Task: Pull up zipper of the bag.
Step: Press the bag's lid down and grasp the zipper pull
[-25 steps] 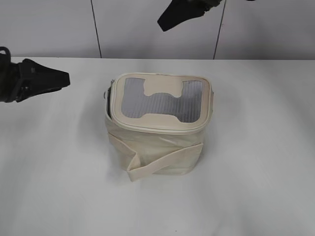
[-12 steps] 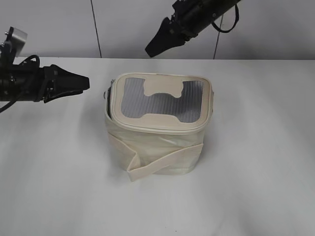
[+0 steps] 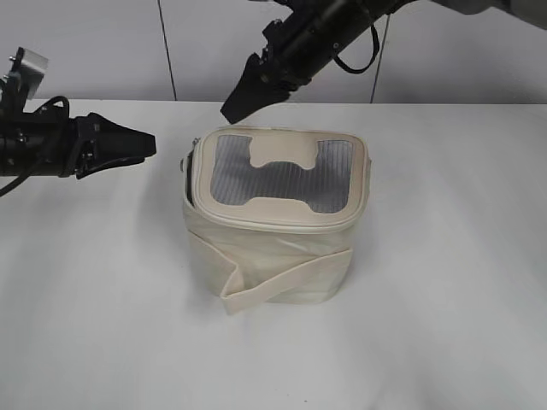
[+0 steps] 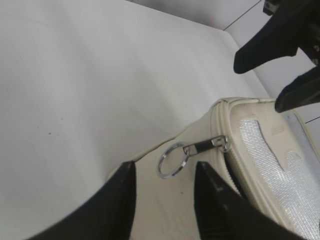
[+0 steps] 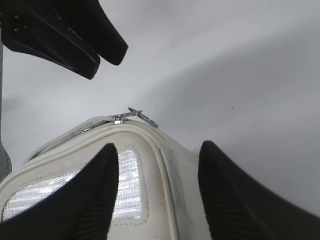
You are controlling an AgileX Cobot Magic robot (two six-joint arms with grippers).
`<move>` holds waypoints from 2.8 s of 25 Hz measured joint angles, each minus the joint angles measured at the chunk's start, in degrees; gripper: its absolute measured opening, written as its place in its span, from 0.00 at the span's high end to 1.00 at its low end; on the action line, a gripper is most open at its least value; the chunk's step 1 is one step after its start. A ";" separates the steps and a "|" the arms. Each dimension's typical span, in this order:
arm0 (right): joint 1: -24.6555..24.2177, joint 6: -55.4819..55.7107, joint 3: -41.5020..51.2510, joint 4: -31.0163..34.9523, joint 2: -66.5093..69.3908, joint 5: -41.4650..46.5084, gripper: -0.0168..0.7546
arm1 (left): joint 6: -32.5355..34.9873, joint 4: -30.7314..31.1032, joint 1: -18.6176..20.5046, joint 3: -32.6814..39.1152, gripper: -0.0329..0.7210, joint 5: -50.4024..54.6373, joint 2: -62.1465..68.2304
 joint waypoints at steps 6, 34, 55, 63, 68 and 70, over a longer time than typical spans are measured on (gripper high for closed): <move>0.26 1.61 0.00 -1.14 2.22 0.11 0.44 | 0.13 0.00 0.00 0.00 0.56 0.00 0.00; 2.91 4.50 -0.11 -5.35 2.95 0.18 0.83 | 18.94 7.38 -0.45 -2.49 0.47 -0.62 0.05; 2.91 4.90 -0.11 -5.42 2.95 0.18 0.83 | 19.63 10.35 -10.58 -2.55 0.44 -15.07 -0.56; 2.91 4.95 -0.11 -5.36 2.95 0.18 0.83 | 19.63 9.60 -10.58 -2.86 0.44 -16.85 -3.61; 2.91 4.95 -0.11 -5.36 2.95 0.18 0.83 | 19.76 8.27 -10.58 -2.86 0.52 -17.70 -3.61; 2.91 4.95 -0.11 -5.36 2.95 0.18 0.83 | 20.54 7.54 -10.65 -2.86 0.60 -17.87 -3.61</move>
